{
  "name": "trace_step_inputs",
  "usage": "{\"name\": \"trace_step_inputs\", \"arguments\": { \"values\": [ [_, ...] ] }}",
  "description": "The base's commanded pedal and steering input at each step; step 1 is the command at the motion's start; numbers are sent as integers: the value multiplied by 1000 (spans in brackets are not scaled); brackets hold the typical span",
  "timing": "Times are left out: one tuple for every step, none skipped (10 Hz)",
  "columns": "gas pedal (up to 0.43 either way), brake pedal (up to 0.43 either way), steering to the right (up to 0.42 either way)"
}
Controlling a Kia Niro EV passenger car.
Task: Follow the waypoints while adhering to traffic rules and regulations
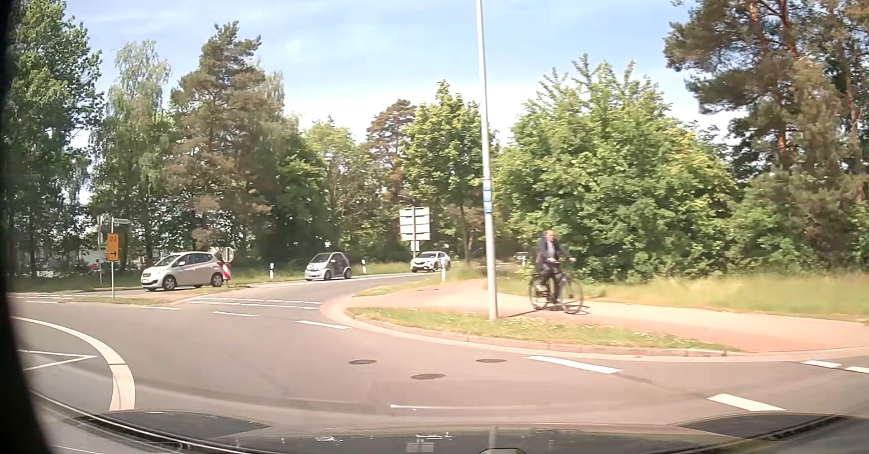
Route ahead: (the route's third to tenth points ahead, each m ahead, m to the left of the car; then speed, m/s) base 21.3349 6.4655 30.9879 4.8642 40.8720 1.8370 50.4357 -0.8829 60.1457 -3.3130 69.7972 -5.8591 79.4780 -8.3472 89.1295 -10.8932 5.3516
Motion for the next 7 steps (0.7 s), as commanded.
{"name": "trace_step_inputs", "arguments": {
  "values": [
    [59, 0, -365],
    [59, 0, -359],
    [47, 0, -356],
    [39, 0, -350],
    [28, 0, -336],
    [8, 0, -321],
    [0, 0, -303]
  ]
}}
